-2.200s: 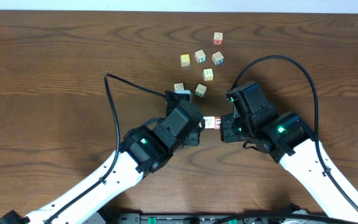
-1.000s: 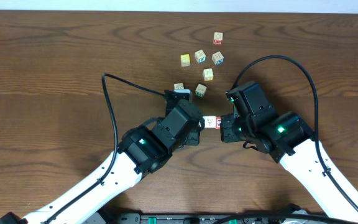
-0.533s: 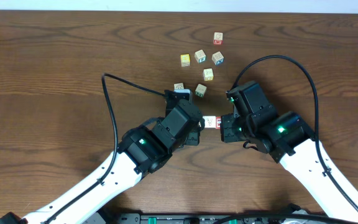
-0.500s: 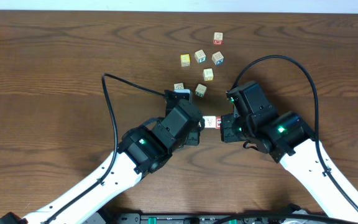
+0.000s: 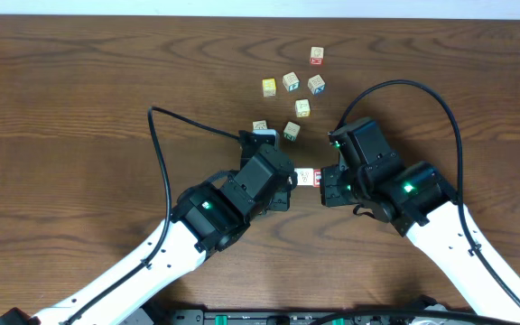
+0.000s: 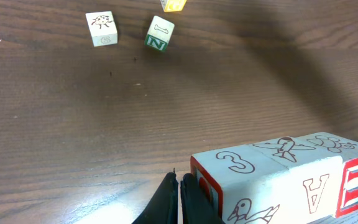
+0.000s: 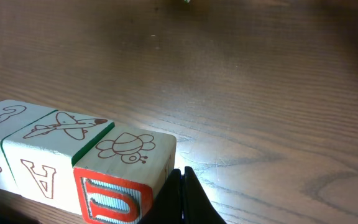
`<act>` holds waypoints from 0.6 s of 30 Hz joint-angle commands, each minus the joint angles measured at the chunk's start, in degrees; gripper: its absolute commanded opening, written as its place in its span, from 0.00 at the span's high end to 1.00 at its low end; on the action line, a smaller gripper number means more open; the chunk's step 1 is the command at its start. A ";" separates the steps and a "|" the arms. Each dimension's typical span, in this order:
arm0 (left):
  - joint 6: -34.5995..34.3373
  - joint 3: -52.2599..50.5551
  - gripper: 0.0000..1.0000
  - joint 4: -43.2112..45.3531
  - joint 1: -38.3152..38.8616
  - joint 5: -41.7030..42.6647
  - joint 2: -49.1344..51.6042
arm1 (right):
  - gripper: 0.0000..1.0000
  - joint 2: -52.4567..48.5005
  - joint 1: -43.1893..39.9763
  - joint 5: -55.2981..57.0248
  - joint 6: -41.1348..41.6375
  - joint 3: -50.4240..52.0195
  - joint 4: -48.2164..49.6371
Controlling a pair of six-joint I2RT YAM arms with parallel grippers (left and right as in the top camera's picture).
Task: Lift 3 blocks
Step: 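Hold the row raised above the table between both grippers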
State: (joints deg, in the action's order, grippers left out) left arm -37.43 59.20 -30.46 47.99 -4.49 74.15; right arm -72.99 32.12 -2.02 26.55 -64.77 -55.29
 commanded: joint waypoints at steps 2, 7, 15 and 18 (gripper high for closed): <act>0.55 3.74 0.93 2.21 1.81 7.85 -0.61 | 0.99 0.79 2.43 -11.50 -0.87 -2.36 1.73; 0.55 3.74 0.92 2.21 1.81 7.82 -0.59 | 0.99 0.76 2.43 -11.50 -0.87 -2.36 1.77; 0.52 3.72 0.93 2.21 1.81 7.87 -0.42 | 0.99 0.68 2.43 -10.19 -0.87 -2.36 1.75; 0.52 3.72 0.93 2.21 1.81 7.91 -0.11 | 0.99 0.04 2.43 -9.86 -0.87 -2.34 1.66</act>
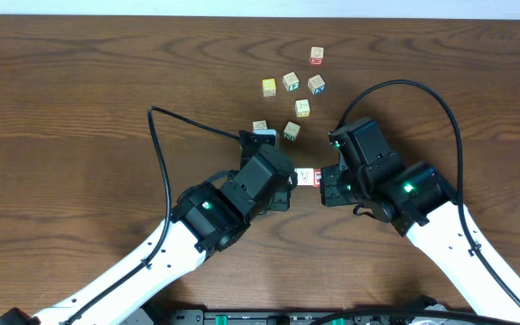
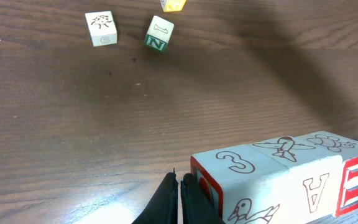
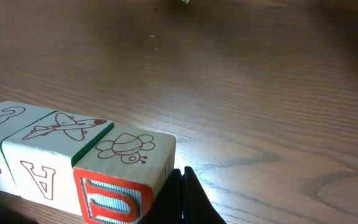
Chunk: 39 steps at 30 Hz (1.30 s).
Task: Lift 3 blocks
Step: 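Hold the row raised above the table between both grippers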
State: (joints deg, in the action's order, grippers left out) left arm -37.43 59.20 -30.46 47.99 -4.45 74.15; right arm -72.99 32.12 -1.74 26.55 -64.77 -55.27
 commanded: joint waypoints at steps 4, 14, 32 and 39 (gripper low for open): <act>0.55 3.72 0.93 2.21 1.88 7.87 0.87 | 0.99 -1.84 2.45 -10.43 -0.85 -2.34 1.68; 0.52 3.72 0.93 2.45 1.86 8.07 4.83 | 0.99 -4.92 2.36 -10.16 -0.90 -2.34 2.49; 0.50 3.67 0.93 3.96 1.79 8.07 4.85 | 0.99 -4.92 -1.18 -12.70 -0.92 -2.23 1.68; 0.31 3.28 0.93 5.16 1.79 8.02 4.85 | 0.99 -4.98 -1.31 -10.84 -0.87 -1.53 2.19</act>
State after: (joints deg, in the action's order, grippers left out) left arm -37.45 59.20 -28.62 47.99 -4.45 78.78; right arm -77.58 29.74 -2.76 26.52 -65.19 -55.33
